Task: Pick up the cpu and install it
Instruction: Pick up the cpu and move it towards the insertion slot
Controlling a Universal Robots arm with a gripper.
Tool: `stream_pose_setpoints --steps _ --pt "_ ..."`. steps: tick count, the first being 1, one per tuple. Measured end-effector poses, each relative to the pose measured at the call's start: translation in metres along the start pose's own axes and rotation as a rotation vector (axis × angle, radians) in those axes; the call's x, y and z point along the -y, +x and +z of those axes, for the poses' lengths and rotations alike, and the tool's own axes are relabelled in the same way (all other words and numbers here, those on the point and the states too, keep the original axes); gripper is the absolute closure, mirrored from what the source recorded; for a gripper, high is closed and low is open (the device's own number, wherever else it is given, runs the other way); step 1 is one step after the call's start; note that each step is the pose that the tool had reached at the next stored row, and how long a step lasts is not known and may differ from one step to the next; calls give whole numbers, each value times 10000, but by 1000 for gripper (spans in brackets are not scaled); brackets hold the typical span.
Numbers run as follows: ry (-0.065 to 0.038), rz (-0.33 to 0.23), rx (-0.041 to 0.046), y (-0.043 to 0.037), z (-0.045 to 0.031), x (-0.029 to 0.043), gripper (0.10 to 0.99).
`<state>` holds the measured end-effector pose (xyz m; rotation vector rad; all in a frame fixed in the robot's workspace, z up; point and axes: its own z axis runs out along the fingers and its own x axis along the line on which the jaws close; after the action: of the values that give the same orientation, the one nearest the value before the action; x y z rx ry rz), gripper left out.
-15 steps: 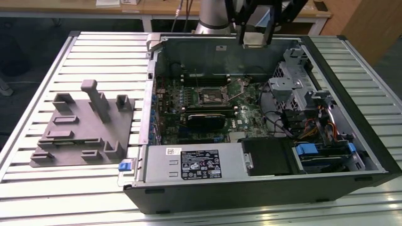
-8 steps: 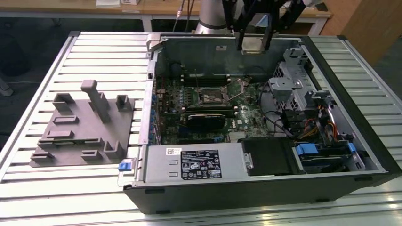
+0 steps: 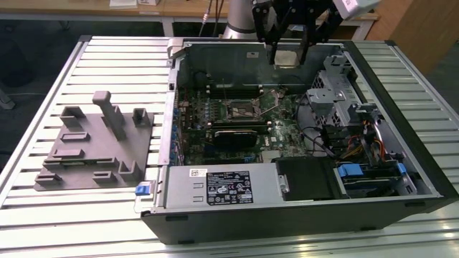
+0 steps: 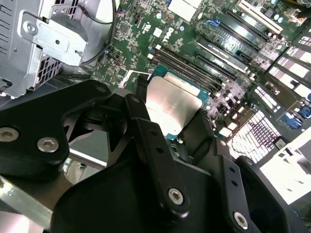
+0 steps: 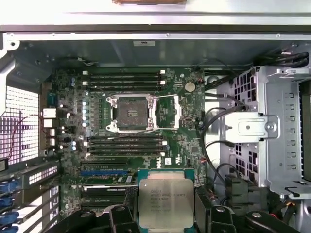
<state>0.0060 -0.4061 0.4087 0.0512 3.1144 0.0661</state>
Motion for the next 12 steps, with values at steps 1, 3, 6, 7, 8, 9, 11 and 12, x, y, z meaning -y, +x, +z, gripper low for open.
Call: stream_pose_setpoints --steps 1,3,6,7,8,9,11,12 --pt "-1 0 0 0 17 1 545" --pt "-1 1 1 1 50 2 545" --pt "1 3 0 3 103 5 545" --pt "1 3 0 3 121 5 545" --pt "1 4 0 4 141 6 545" --pt "0 4 0 4 159 7 545" --pt "0 5 1 5 195 8 545" --pt "0 6 0 6 213 9 545"
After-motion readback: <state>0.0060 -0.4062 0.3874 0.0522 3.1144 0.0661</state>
